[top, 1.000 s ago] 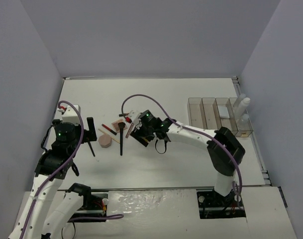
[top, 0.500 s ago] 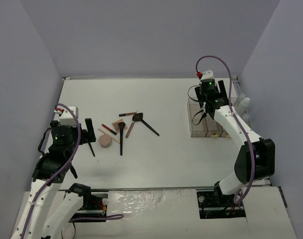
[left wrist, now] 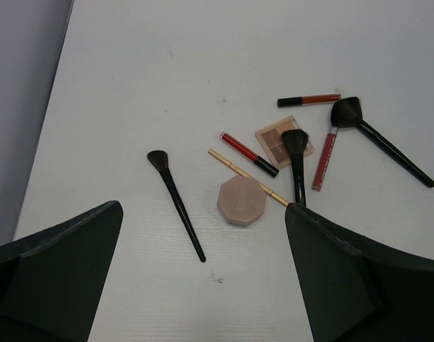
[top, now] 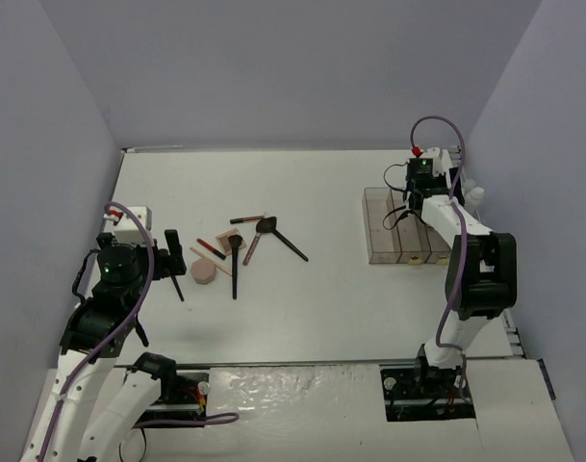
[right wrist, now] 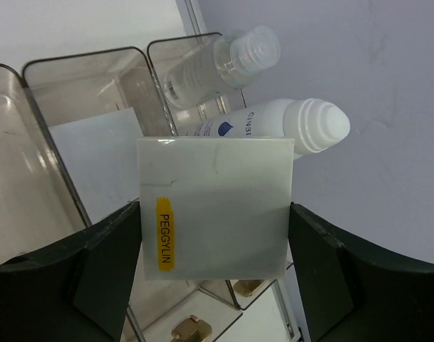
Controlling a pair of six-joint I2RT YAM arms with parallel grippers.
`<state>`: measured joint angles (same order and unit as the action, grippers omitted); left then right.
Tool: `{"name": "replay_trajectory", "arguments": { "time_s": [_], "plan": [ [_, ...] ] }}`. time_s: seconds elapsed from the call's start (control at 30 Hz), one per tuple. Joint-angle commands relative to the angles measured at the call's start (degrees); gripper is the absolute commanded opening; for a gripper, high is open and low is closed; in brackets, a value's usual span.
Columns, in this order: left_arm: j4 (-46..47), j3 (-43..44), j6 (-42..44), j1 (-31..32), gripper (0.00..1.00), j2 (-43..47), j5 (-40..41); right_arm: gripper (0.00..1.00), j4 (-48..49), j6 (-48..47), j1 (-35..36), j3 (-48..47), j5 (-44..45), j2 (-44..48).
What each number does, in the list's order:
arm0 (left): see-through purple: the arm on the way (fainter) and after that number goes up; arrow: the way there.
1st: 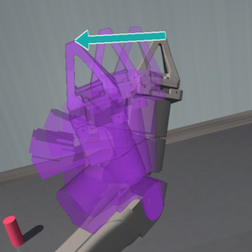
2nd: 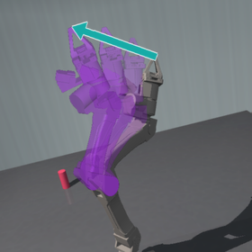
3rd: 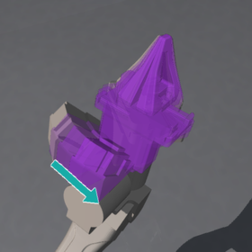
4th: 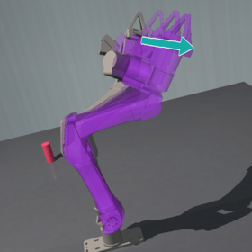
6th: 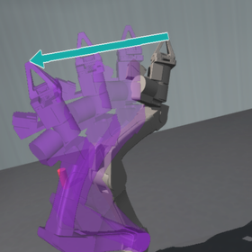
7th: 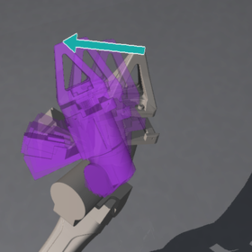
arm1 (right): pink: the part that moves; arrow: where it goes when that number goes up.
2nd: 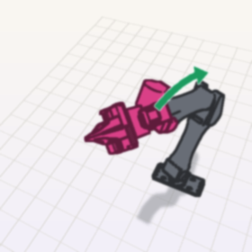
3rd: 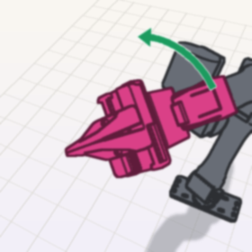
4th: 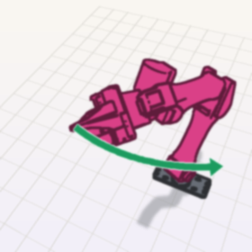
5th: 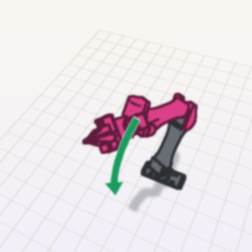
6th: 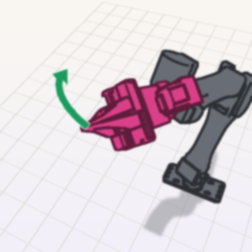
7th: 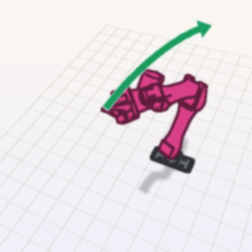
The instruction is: Organize the makeup
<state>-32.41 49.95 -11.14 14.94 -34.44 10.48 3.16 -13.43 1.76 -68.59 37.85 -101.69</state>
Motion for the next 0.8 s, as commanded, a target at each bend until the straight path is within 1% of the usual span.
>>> {"name": "replay_trajectory", "arguments": {
  "time_s": [0.0,0.07,0.2,0.3,0.43,0.47,0.63,0.77],
  "plan": [
    [2.4,2.0,0.1,0.2,0.97,-0.9,0.1,0.61,5.8,0.7,-0.9,0.1,1.5,-0.9],
    [2.4,2.1,0.1,0.2,0.97,-1.1,0.1,0.65,6.0,1.1,-1.0,0.1,0.3,-1.5],
    [2.5,2.0,0.1,0.1,0.97,-1.4,-0.4,0.76,6.2,0.9,-1.0,0.0,-2.3,-2.3],
    [2.5,2.0,0.0,0.1,0.97,-1.5,-0.6,0.88,6.2,1.1,-1.0,0.2,-4.1,-1.9],
    [2.6,2.1,0.0,0.0,0.97,-1.5,-0.6,0.98,6.3,1.6,-1.1,0.1,-5.1,-1.0],
    [2.6,2.0,0.1,0.0,0.97,-1.5,-0.6,1.0,6.3,1.7,-1.0,0.0,-5.5,-0.6],
    [2.6,1.9,-0.1,-0.3,0.97,-1.6,-0.6,1.0,5.5,3.0,0.0,-0.7,-8.4,3.5],
    [2.7,1.9,-0.1,-0.8,0.97,-2.1,-1.1,1.0,3.0,6.0,2.8,-1.5,-11.4,10.1]
  ]
}}
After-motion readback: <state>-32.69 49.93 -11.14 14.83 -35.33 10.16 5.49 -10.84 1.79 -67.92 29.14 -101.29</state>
